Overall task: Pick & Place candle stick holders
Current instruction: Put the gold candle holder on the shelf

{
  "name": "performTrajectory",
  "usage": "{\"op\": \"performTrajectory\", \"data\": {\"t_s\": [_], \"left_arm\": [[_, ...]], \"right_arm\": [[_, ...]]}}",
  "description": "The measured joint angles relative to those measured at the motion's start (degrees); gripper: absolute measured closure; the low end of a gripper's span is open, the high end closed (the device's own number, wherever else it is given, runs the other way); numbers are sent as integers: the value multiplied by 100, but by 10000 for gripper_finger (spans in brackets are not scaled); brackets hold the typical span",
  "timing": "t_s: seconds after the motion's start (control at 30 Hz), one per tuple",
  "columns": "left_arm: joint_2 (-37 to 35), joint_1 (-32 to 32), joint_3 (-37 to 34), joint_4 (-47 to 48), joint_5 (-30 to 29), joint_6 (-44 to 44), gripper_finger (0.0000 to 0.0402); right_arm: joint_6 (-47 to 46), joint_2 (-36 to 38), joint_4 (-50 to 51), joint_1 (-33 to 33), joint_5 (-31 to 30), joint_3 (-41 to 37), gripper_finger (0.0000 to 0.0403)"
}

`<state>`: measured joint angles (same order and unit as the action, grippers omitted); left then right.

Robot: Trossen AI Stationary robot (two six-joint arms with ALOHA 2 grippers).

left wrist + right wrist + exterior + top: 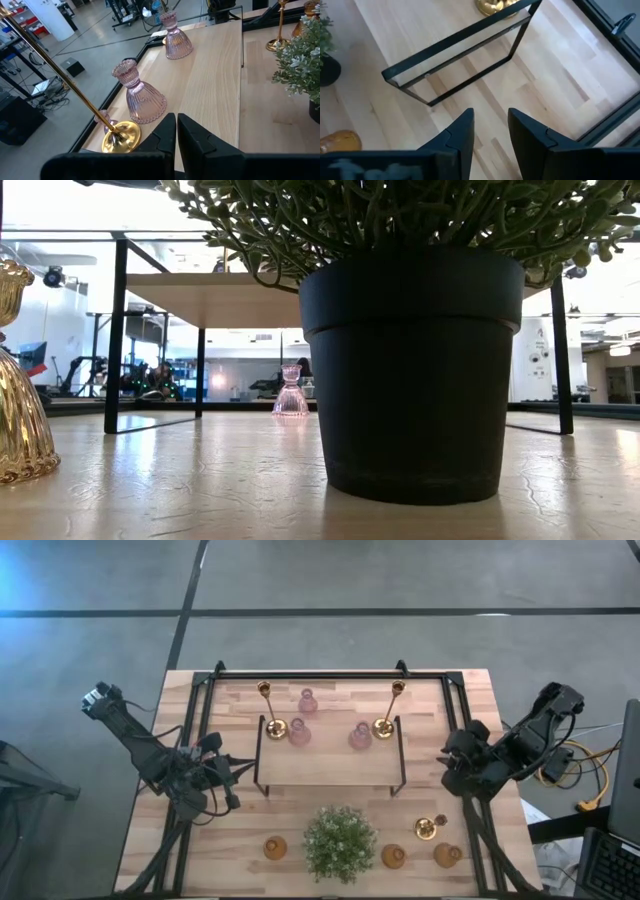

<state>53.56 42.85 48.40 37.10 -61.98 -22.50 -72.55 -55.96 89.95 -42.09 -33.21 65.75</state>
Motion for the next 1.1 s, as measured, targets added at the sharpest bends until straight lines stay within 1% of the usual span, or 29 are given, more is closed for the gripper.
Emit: {"op": "performTrajectory", "data": {"t_s": [0.07,0.2,0.27,0.33,0.4,0.7,0.77,0.87,0.97,1.03,1.1], "left_arm": [[0,-1,0,0,-1,0,381],[0,-1,0,-15,-14,-2,381],[2,-1,0,-197,-340,253,381],[0,-9,0,-296,-745,454,381],[-4,-7,0,-298,-909,453,381],[22,-17,0,-381,-992,221,381],[20,-16,0,-367,-872,256,381],[-4,-15,0,-364,-362,493,381],[-41,-12,0,-353,-193,316,381],[-88,17,22,-96,-106,223,381],[-159,28,111,411,55,-129,381]], "right_arm": [[-49,51,0,0,-50,-37,294],[-101,80,-13,0,-476,-47,300],[-101,84,-12,0,-627,-19,302],[-102,83,-15,0,-681,25,303],[-103,83,-28,0,-686,53,302],[-98,72,-27,0,-691,53,298],[-92,72,-24,0,-691,53,301],[-96,74,-24,0,-687,53,306],[-97,74,-22,0,-601,53,310],[-97,72,-24,0,-553,53,309],[-99,72,-24,0,-548,53,306]]}}
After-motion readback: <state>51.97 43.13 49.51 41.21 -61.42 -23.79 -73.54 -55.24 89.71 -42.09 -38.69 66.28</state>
